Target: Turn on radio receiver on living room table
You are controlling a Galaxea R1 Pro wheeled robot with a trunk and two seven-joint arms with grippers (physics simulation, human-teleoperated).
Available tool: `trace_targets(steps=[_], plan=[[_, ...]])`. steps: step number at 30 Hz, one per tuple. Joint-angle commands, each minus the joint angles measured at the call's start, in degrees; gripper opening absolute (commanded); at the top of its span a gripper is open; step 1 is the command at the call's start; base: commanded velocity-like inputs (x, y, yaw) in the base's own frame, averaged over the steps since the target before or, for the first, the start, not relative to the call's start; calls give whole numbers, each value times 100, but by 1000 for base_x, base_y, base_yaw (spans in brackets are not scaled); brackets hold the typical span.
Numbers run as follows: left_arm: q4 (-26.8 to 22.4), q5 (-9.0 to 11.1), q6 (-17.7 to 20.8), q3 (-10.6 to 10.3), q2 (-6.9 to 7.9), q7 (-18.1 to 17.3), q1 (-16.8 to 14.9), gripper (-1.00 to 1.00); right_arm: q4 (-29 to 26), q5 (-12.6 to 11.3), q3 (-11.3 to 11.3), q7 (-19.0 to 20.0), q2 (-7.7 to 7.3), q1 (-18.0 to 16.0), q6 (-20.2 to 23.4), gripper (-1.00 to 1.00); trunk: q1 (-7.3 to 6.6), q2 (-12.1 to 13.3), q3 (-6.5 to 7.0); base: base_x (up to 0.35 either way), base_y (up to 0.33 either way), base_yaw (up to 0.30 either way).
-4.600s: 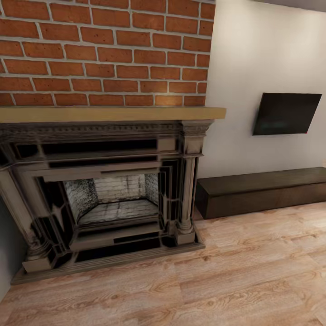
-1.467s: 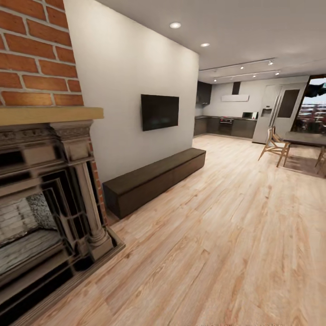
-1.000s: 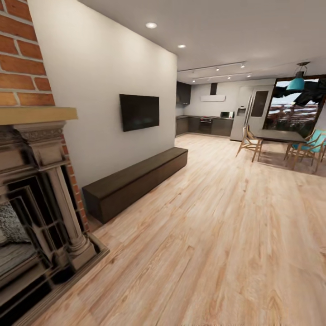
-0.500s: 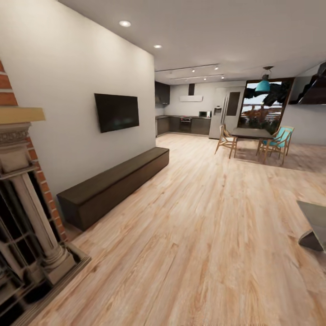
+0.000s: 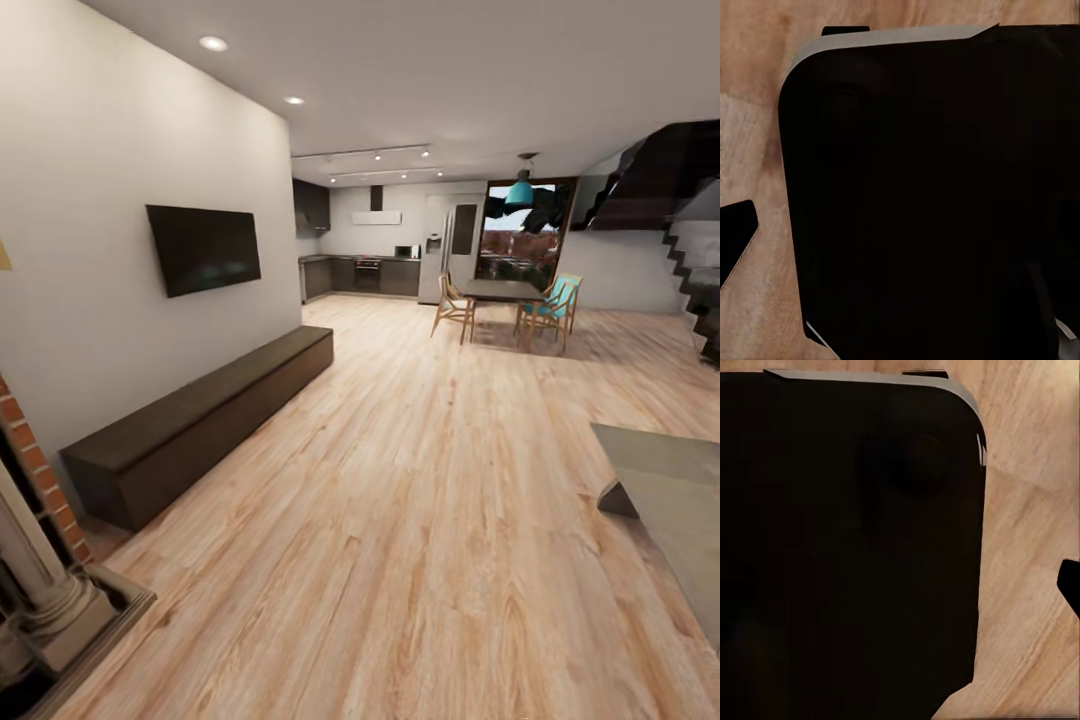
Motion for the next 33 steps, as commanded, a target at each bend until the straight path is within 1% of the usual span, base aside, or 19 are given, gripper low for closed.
trace_targets(steps=[1,4,8,33], plan=[[1,0,0,0,1,0,2,100,0,0,-2,0,0,-2,2,100,0,0,0,0,0,-267],[5,0,0,-2,2,0,1,100,0,5,-7,-1,0,-1,7,100,0,0,0,88,52,-127],[8,0,7,-3,3,16,-1,100,0,8,-9,-1,0,-3,8,100,0,0,0,240,170,-28],[8,9,49,-7,3,53,5,100,0,9,-9,-1,0,-3,9,100,0,0,0,301,175,-1]])
